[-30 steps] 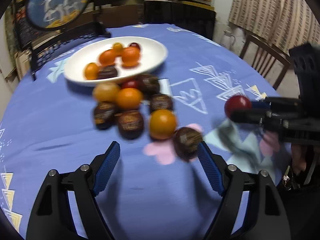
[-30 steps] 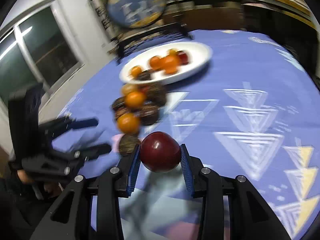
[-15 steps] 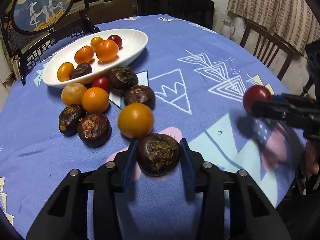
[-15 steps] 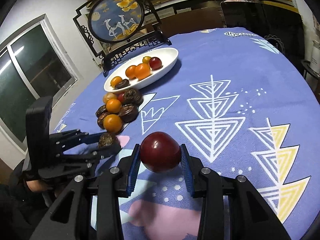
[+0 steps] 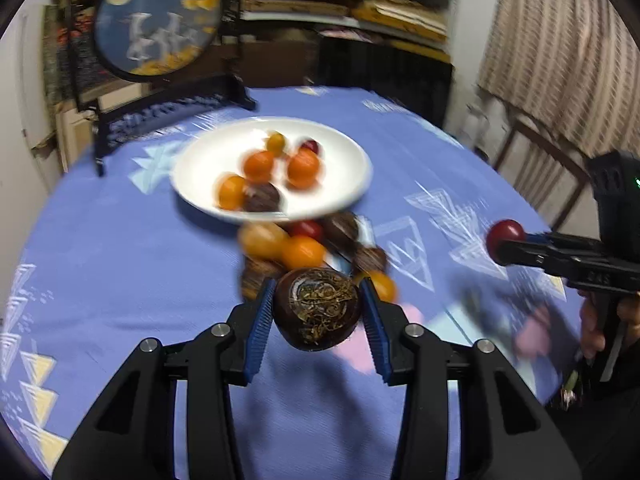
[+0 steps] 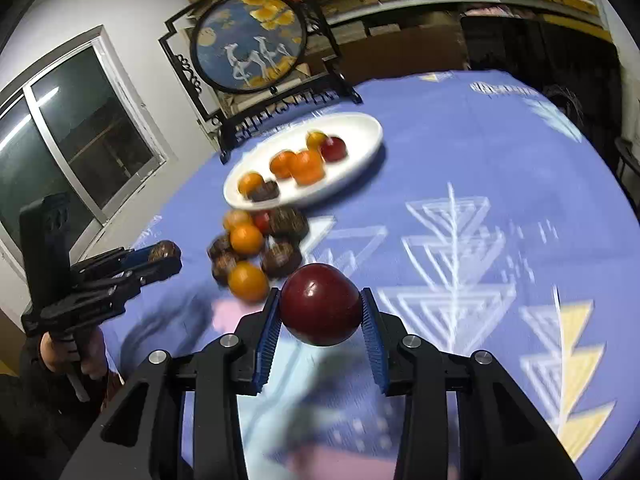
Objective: Organize fruits
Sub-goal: 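Place both fruits on the white plate and open both tools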
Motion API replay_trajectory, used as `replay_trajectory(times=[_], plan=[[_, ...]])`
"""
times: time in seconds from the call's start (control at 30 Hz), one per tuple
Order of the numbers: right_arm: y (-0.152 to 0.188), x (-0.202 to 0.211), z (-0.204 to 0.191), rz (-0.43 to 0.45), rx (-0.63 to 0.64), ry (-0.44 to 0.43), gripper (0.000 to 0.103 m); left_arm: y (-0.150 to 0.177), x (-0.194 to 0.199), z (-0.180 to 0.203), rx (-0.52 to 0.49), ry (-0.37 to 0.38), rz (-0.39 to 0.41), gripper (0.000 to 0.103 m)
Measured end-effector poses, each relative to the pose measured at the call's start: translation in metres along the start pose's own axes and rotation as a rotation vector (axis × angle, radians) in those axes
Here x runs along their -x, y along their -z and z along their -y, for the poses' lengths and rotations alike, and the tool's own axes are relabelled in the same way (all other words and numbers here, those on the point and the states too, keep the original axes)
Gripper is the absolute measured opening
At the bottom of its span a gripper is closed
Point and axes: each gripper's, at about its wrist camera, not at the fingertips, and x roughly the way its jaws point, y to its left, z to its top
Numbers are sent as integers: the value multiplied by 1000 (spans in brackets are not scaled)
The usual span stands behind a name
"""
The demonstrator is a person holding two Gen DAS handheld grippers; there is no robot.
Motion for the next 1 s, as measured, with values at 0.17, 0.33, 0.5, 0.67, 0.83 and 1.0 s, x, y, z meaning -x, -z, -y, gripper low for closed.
replay_trajectory(times=[0.17,0.33,0.5,0.67,0.83,1.0], plan=[[-54,-20,-7,22,19,-33,39,-47,-17,-39,28,-28,33,42],[-104,-71,2,-3,-27,-35,39,-89,-59,-64,45,-41,19,42],[-127,-125,10,-50,-25,14,39,-114,-112,-81,63,-67,-29,42],[-134,-141,22,-16,-63,45,49,-116,-136,-94,106,-74,-58,55],[-127,-126,19,9,-50,47,51,-110,-116,-93,104,-74,-23,66],[-96,-102,-6,-20,39,38,54,-83,-79,-85,78,-55,-15,71]])
